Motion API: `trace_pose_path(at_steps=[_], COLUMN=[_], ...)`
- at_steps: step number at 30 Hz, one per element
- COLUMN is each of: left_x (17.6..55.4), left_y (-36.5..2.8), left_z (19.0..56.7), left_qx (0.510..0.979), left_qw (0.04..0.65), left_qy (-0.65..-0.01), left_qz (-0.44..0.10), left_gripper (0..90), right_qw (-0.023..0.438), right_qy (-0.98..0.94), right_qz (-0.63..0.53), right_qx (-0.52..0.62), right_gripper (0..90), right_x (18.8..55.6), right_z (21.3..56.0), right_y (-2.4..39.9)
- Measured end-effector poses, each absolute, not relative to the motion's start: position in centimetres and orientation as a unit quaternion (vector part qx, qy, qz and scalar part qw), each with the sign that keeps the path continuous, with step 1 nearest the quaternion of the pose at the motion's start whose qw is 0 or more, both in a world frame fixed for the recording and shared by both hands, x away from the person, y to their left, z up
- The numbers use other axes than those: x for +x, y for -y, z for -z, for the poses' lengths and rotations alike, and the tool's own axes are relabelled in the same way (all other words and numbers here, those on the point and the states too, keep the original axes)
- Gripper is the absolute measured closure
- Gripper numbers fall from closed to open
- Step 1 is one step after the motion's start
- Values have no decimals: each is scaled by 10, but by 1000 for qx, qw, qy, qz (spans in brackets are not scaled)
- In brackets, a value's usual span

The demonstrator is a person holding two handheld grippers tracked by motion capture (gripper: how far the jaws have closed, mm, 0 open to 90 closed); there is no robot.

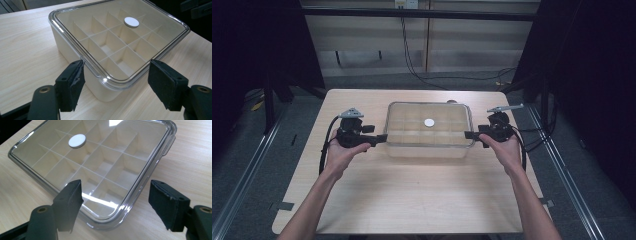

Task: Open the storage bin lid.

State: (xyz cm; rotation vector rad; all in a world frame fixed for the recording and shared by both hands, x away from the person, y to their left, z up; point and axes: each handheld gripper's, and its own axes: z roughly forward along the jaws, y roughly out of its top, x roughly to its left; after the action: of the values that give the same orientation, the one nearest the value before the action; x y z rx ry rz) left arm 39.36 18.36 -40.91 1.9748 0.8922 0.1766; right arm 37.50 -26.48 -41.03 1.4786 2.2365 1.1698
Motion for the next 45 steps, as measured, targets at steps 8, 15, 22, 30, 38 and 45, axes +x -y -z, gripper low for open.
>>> trace_pose_path(at_steps=[8, 15, 22, 30, 38, 45], left_x=[408, 418, 420, 424, 429, 433], left_y=[-178, -174, -168, -165, -160, -157], left_z=[412, 419, 426, 433, 439, 444], left_qx=[810, 813, 821, 821, 819, 819], left_qw=[452, 443, 430, 428, 427, 426], left_qy=[-365, -373, -370, -375, -379, -381], left_qz=[-77, -65, -62, -58, -52, -39], left_gripper=[257, 259, 226, 224, 217, 214], right_qw=[97, 87, 79, 78, 67, 59], right_qy=[-768, -768, -774, -774, -774, -773], right_qz=[-377, -372, -364, -360, -360, -361], right_qx=[509, 513, 512, 515, 517, 519], right_gripper=[247, 195, 193, 168, 151, 121], right_x=[390, 398, 403, 405, 410, 415], right_z=[421, 428, 432, 433, 437, 439], right_y=[261, 260, 256, 251, 246, 243])
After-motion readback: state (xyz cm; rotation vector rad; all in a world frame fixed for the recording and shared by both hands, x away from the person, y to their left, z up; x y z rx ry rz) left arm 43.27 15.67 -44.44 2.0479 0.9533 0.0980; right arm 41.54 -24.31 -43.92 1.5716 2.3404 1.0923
